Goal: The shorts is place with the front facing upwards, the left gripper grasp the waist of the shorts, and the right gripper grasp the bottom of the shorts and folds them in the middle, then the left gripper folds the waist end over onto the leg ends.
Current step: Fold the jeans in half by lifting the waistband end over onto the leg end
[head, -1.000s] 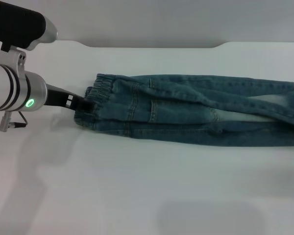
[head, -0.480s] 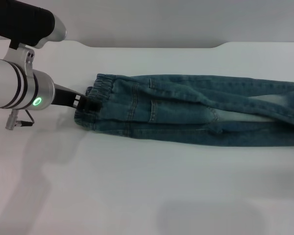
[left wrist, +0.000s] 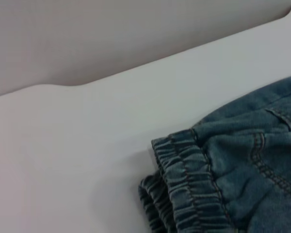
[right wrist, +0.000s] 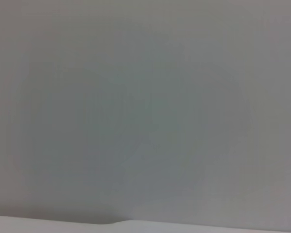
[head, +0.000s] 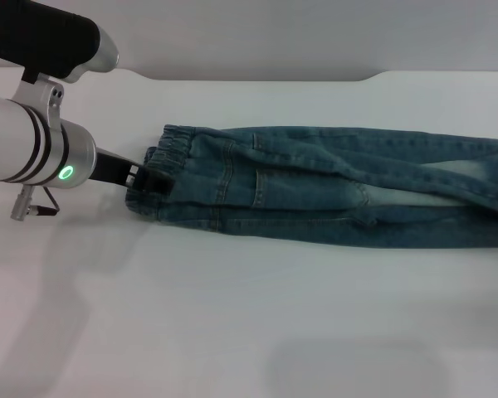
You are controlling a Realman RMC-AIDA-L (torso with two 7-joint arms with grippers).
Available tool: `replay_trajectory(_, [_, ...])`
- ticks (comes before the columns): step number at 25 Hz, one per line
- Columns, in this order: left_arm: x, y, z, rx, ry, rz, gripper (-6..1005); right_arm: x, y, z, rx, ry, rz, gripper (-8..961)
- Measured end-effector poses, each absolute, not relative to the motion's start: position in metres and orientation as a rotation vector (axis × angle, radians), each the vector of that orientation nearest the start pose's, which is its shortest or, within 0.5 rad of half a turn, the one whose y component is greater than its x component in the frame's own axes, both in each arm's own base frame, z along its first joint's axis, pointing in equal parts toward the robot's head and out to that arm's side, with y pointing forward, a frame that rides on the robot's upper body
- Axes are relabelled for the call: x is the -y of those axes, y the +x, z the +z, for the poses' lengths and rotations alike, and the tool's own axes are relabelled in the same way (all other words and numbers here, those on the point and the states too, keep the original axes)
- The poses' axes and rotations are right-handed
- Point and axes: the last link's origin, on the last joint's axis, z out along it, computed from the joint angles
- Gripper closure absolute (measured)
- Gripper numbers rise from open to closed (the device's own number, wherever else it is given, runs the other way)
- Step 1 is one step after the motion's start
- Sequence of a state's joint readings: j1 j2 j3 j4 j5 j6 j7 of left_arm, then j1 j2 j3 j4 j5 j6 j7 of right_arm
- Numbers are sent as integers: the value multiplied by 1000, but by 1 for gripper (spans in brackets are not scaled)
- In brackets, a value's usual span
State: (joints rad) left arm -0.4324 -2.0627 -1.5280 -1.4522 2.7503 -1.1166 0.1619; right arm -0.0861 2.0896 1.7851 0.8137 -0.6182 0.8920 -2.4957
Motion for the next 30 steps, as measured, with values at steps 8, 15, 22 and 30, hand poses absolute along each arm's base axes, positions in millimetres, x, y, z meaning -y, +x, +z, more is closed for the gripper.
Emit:
replay_trajectory(8, [-372, -196, -8, 1008, -2184, 237, 149, -255, 367, 39, -612, -1716, 583, 823])
replay_trajectory(15, [-373, -199, -11, 1015, -2185, 245, 145, -254, 365, 35, -606, -1736, 586, 952])
replay_trajectory(22, [-374, -198, -12, 1009, -2186, 238, 146, -254, 364, 34, -603, -1745, 587, 954])
replay_trajectory(30, [-371, -196, -21, 1033, -2223, 221, 147, -254, 365, 34, -607, -1744, 579, 953])
